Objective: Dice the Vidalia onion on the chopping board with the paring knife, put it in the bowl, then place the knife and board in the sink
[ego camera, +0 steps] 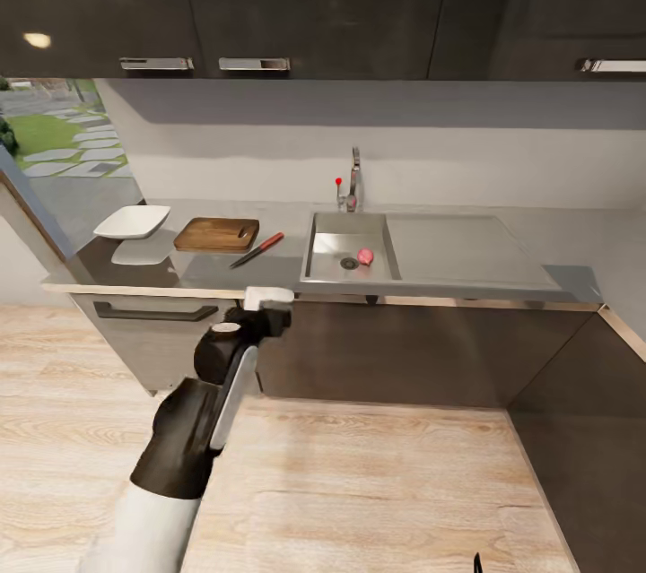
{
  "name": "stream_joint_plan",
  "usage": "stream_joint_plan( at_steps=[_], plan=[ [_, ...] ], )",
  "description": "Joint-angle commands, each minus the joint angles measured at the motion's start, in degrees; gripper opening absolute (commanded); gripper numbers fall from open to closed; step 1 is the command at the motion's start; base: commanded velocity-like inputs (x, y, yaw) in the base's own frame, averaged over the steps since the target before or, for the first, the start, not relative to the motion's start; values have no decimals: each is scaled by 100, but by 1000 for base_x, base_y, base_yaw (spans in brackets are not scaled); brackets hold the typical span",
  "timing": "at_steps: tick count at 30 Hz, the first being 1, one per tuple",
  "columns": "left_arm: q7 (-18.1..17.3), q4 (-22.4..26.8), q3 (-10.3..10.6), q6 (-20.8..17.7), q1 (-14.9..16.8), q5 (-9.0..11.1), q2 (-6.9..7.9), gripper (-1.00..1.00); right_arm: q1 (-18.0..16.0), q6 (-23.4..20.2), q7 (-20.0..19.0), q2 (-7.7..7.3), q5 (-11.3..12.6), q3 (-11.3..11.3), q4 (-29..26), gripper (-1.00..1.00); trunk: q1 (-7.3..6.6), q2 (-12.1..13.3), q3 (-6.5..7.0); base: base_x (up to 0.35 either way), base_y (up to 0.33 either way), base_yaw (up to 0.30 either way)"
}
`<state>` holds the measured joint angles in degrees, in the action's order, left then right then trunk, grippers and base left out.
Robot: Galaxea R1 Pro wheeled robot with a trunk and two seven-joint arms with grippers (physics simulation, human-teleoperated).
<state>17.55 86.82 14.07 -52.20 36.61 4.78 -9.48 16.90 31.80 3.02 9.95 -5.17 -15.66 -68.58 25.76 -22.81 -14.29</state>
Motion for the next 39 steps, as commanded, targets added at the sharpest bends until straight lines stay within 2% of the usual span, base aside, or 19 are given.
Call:
stream_joint_plan(
  at_steps=[1,2,4,6,8,11,16,23,31,35,39],
  plan=[
    [57,-62,5,-113,204,226,0,100,1,2,32,5,-55,-7,0,100,3,-11,-11,0,0,0],
    [69,-193,6,-234,538,483,0,100,3,2,32,5,-55,-7,4,100,3,-11,-11,0,0,0],
    [88,-514,7,-361,1167,761,-1,100,5,2,32,5,-55,-6,10,100,3,-11,-11,0,0,0],
    [112,-915,8,-420,1731,897,-1,100,2,2,32,5,-55,-2,26,100,3,-11,-11,0,0,0],
    [117,-1025,8,-444,1910,939,2,100,5,2,32,5,-55,0,33,100,3,-11,-11,0,0,0],
    [85,-1038,20,-461,2008,967,26,100,6,2,32,5,-55,1,37,100,3,-11,-11,0,0,0],
    [90,-659,172,-474,2042,956,135,100,3,2,44,5,-50,4,117,100,3,-11,-11,17,-19,0],
    [102,-828,302,-455,2038,953,132,100,6,-4,57,5,-46,2,195,100,3,-11,-11,187,-195,0],
    [116,-1052,328,-440,2035,945,136,100,4,12,55,5,-46,20,294,100,3,-11,-11,219,-231,0],
    [114,-1202,325,-428,2035,933,141,100,6,-9,53,5,-46,45,616,100,3,-11,-11,221,-232,0],
    [115,-1259,325,-424,2034,929,143,100,4,15,41,5,-47,53,1453,100,3,-11,-11,159,-177,0]
  ],
)
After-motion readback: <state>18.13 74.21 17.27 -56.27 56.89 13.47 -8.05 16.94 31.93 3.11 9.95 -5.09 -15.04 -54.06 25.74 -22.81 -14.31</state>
